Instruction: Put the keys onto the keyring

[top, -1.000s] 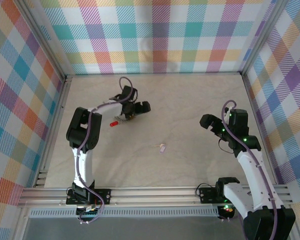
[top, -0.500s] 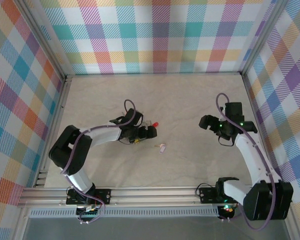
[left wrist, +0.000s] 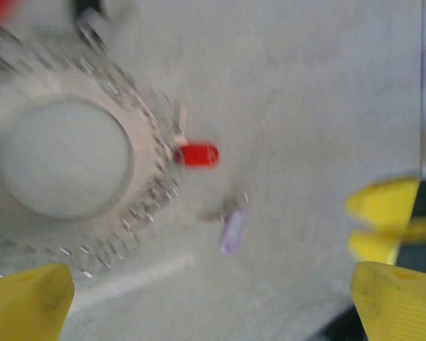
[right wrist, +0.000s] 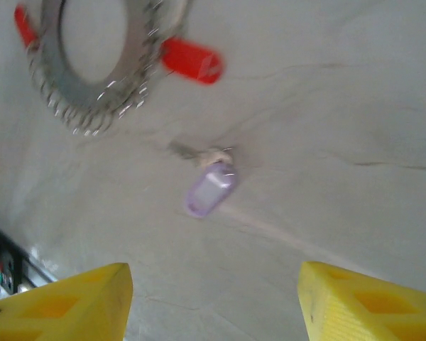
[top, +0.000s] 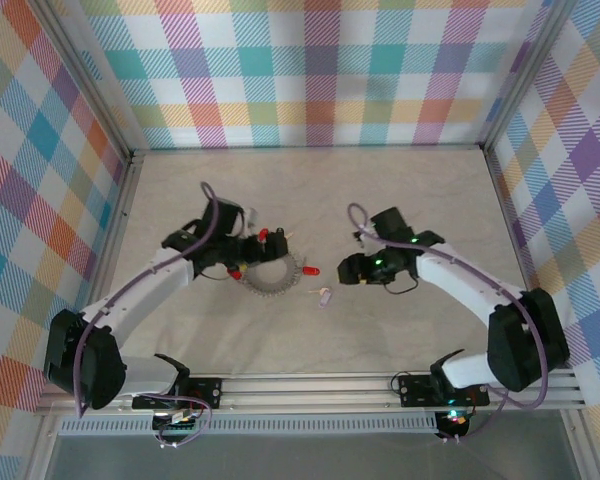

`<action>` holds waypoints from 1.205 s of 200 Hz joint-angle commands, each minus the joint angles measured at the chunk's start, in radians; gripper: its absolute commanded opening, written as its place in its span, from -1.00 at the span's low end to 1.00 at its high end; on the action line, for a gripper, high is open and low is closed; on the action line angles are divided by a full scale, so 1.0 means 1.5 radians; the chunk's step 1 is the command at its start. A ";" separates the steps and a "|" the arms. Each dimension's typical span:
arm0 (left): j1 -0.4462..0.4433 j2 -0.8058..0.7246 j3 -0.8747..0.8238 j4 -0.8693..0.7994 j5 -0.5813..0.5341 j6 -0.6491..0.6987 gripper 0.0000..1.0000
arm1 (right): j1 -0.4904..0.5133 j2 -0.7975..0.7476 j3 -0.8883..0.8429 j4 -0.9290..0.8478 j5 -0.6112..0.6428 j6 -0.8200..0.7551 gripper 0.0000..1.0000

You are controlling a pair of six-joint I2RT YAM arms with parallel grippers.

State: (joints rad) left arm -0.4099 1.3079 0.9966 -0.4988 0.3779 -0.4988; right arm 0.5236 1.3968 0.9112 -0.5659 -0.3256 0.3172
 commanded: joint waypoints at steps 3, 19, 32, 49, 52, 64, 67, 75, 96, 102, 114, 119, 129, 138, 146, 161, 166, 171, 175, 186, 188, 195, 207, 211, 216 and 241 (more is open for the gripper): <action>0.089 0.012 0.011 -0.076 0.050 0.049 1.00 | 0.089 0.040 0.030 0.077 0.015 -0.003 0.24; 0.115 0.042 0.038 -0.111 0.020 0.075 1.00 | 0.149 0.100 0.066 0.092 0.045 -0.001 0.16; 0.129 0.063 0.039 -0.098 0.043 0.089 1.00 | 0.185 0.147 0.098 0.098 0.063 0.005 0.10; 0.145 0.074 0.008 -0.038 0.074 0.080 1.00 | 0.218 0.196 0.129 0.120 0.077 -0.006 0.04; 0.146 0.077 0.004 -0.031 0.074 0.080 1.00 | 0.222 0.203 0.133 0.122 0.080 -0.010 0.04; 0.153 0.093 0.002 -0.025 0.066 0.089 1.00 | 0.234 0.228 0.150 0.125 0.092 -0.024 -0.03; 0.156 0.097 0.003 -0.024 0.066 0.091 1.00 | 0.237 0.232 0.154 0.125 0.097 -0.027 -0.04; 0.163 0.105 0.003 -0.022 0.065 0.100 1.00 | 0.242 0.246 0.163 0.123 0.103 -0.036 -0.06; 0.186 0.114 0.002 -0.020 0.057 0.103 1.00 | 0.250 0.272 0.192 0.107 0.122 -0.092 -0.12; 0.190 0.116 0.005 -0.020 0.061 0.105 1.00 | 0.253 0.277 0.198 0.103 0.143 -0.104 -0.15; 0.195 0.114 0.011 -0.024 0.056 0.115 1.00 | 0.254 0.285 0.200 0.112 0.162 -0.136 -0.22; 0.196 0.114 0.012 -0.027 0.049 0.119 1.00 | 0.254 0.291 0.200 0.115 0.166 -0.148 -0.25; 0.196 0.111 0.010 -0.033 0.035 0.125 1.00 | 0.257 0.299 0.199 0.126 0.145 -0.193 -0.27; 0.196 0.110 0.008 -0.037 0.025 0.125 1.00 | 0.266 0.302 0.195 0.133 0.122 -0.259 -0.30; 0.196 0.112 0.007 -0.039 0.025 0.125 1.00 | 0.279 0.299 0.185 0.147 0.144 -0.326 -0.30; 0.197 0.114 0.012 -0.039 0.027 0.126 0.99 | 0.289 0.275 0.141 0.198 0.144 -0.457 -0.30; 0.197 0.114 0.011 -0.038 0.025 0.124 0.99 | 0.289 0.263 0.117 0.229 0.144 -0.490 -0.31; 0.196 0.112 0.005 -0.033 0.023 0.118 0.99 | 0.289 0.250 0.094 0.259 0.141 -0.525 -0.32; 0.196 0.110 0.001 -0.029 0.023 0.114 0.99 | 0.287 0.241 0.075 0.284 0.135 -0.548 -0.34; 0.196 0.106 -0.011 -0.020 0.025 0.104 0.99 | 0.277 0.220 0.042 0.323 0.097 -0.607 -0.36; 0.196 0.106 -0.012 -0.018 0.026 0.102 0.99 | 0.273 0.218 0.039 0.325 0.090 -0.614 -0.36; 0.196 0.107 -0.013 -0.018 0.031 0.099 0.99 | 0.262 0.215 0.032 0.334 0.075 -0.628 -0.37; 0.196 0.112 0.000 -0.027 0.031 0.103 0.99 | 0.248 0.213 0.017 0.358 0.069 -0.659 -0.37; 0.196 0.114 0.006 -0.030 0.029 0.107 0.99 | 0.245 0.213 0.012 0.365 0.067 -0.674 -0.35; 0.197 0.115 0.010 -0.036 0.023 0.113 0.99 | 0.244 0.214 0.008 0.374 0.066 -0.690 -0.32; 0.196 0.119 0.005 -0.041 0.005 0.116 0.98 | 0.243 0.249 0.041 0.369 0.088 -0.731 -0.26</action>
State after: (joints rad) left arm -0.1219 1.4803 0.9962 -0.5434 0.4114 -0.3412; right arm 0.8875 1.7473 0.9298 -0.0902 -0.1757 -0.6231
